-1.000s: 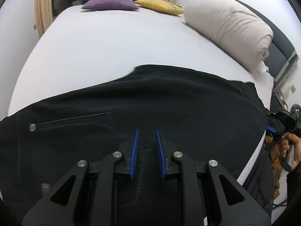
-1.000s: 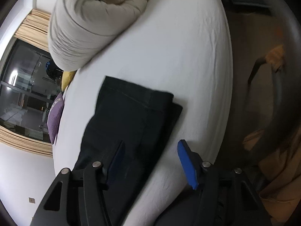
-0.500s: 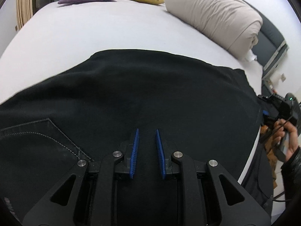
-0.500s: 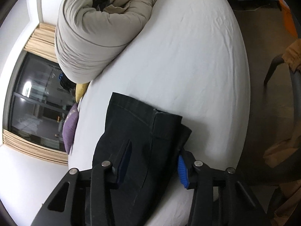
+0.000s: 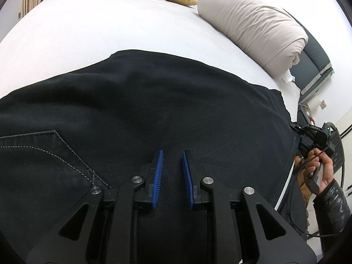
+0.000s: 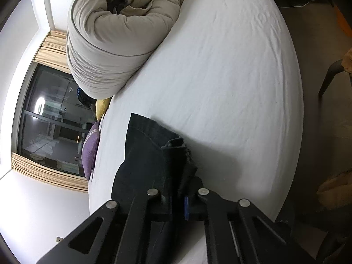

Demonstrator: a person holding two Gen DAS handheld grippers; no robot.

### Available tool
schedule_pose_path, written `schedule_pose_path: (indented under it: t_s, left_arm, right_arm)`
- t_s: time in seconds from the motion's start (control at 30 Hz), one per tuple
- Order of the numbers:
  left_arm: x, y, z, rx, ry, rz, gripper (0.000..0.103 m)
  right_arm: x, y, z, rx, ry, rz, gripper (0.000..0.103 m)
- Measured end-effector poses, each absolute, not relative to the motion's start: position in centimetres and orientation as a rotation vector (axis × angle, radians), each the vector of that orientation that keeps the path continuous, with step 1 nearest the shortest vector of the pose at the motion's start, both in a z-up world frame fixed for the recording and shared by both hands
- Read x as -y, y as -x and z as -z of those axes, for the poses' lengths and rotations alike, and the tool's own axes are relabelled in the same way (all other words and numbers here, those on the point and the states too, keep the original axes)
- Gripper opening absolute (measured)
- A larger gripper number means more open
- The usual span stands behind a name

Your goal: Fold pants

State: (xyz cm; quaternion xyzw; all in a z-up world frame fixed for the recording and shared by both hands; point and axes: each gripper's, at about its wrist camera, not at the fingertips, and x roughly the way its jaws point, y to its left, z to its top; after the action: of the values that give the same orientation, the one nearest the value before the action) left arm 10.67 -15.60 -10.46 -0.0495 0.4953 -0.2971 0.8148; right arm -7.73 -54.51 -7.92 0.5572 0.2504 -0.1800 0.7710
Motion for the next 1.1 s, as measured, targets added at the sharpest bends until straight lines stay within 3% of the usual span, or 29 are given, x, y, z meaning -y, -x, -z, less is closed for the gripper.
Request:
schedule_pose_path:
  t_s: [0.2,0.4,0.57,0.7,0.8,0.87,0.93,1.1]
  left_arm:
    - [14.8,-11.0,10.6,-1.061,0.122,0.636,0.018]
    - [14.2,-11.4,10.6,-1.061,0.144,0.638,0.018]
    - [12.7,-11.6,10.5,-1.071,0.207,0.638,0.018]
    - [11.2,-12.0,10.3,-1.103,0.284,0.621,0.019]
    - [10.4,-12.4,10.2,-1.135,0.388,0.638,0.041]
    - [10.1,-12.5,9.7,-1.133,0.452,0.662,0.07]
    - [10.4,-12.7,9.3,-1.142,0.488,0.665,0.082]
    - [12.8,-14.4,9.7,-1.241,0.563,0.727,0.082]
  right_arm:
    - [54.1,6.9,6.6,-0.568,-1.146,0.405,0.006]
    - [49.7,5.1,1.3,-0.606,-0.914,0.326,0.006]
    - [37.7,1.1,-4.0,-0.69,-0.43,0.118,0.006]
    - [26.2,-0.9,-1.5,-0.816,-0.009,-0.028,0.006]
    - [22.5,-1.4,1.8,-0.899,0.13,-0.043,0.006]
    - [22.1,-1.0,2.0,-0.892,0.141,-0.022,0.007]
    - [22.5,-1.2,1.6,-0.882,0.129,-0.014,0.006]
    - [21.4,-0.9,-0.6,-0.816,0.191,0.006,0.006]
